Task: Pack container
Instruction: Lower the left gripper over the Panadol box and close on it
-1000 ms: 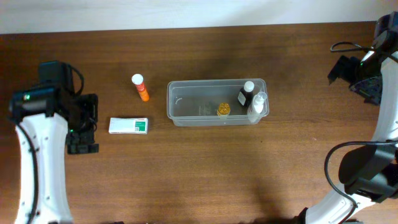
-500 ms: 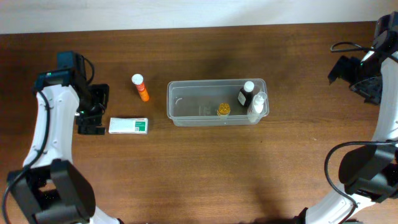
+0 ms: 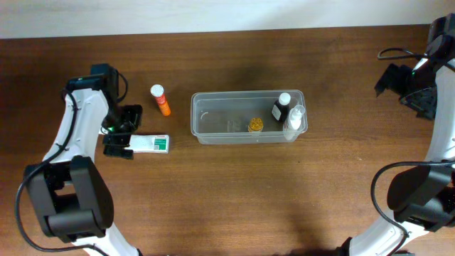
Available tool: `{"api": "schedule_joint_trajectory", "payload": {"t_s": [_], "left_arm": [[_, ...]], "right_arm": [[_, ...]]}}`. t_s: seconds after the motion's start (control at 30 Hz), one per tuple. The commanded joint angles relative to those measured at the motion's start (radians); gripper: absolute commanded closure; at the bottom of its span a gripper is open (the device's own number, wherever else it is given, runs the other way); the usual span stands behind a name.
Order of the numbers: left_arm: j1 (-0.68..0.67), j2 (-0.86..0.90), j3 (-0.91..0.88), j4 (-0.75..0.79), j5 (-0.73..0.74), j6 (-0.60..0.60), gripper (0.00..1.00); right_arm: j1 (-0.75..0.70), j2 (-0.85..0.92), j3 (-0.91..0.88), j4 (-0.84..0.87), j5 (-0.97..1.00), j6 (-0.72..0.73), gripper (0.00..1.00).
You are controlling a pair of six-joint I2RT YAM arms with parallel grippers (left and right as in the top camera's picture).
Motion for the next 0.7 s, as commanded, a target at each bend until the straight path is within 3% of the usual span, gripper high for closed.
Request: {"api": "schedule_joint_trajectory", "payload": {"t_s": [0.0,0.67], "left_arm": [[0.002,0.025,0.003,-0.011,-0.016,0.016,0.01],[0.002,0.092,0.002,0.103,-0.051,0.092,0.01]], "right_arm": [[-0.003,-0.007,0.002,0.001,-0.002,0.002,0.02],[-0.003,-0.007,0.002,0.001,-0.002,0.002,0.02]]}}
